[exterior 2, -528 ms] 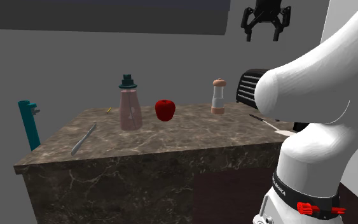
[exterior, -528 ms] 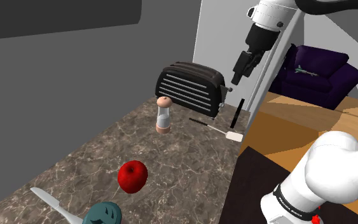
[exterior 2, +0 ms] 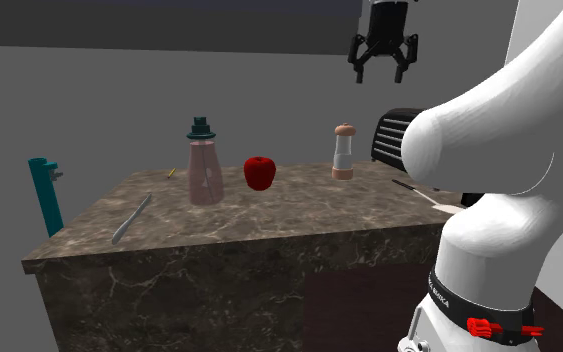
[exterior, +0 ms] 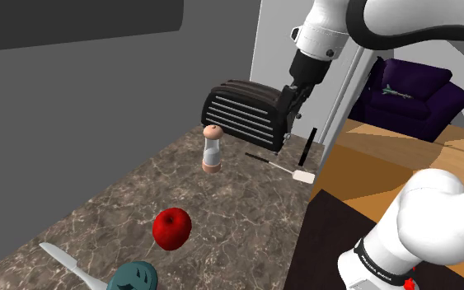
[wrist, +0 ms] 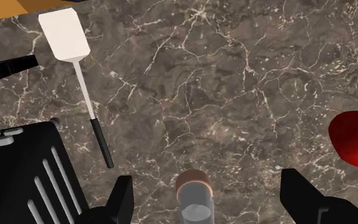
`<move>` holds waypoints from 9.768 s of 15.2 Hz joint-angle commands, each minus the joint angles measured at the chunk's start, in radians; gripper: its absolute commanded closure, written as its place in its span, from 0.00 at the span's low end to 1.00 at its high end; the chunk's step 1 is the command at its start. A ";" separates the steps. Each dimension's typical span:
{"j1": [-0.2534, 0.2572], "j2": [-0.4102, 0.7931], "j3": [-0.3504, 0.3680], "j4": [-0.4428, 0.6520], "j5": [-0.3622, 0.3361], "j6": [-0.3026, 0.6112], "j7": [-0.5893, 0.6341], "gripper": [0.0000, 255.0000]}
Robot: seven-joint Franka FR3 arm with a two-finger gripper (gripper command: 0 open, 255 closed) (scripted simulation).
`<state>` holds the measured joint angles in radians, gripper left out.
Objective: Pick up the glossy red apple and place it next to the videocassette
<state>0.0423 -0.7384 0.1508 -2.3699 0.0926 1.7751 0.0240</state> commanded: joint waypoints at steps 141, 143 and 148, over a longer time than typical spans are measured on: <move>-0.056 -0.102 -0.296 -0.420 -0.105 0.324 -0.545 1.00; -0.057 -0.093 -0.299 -0.443 -0.106 0.355 -0.548 1.00; -0.057 -0.065 -0.307 -0.496 -0.108 0.437 -0.555 1.00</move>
<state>-0.0150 -0.8088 -0.1544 -2.8560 -0.0152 2.1960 -0.5294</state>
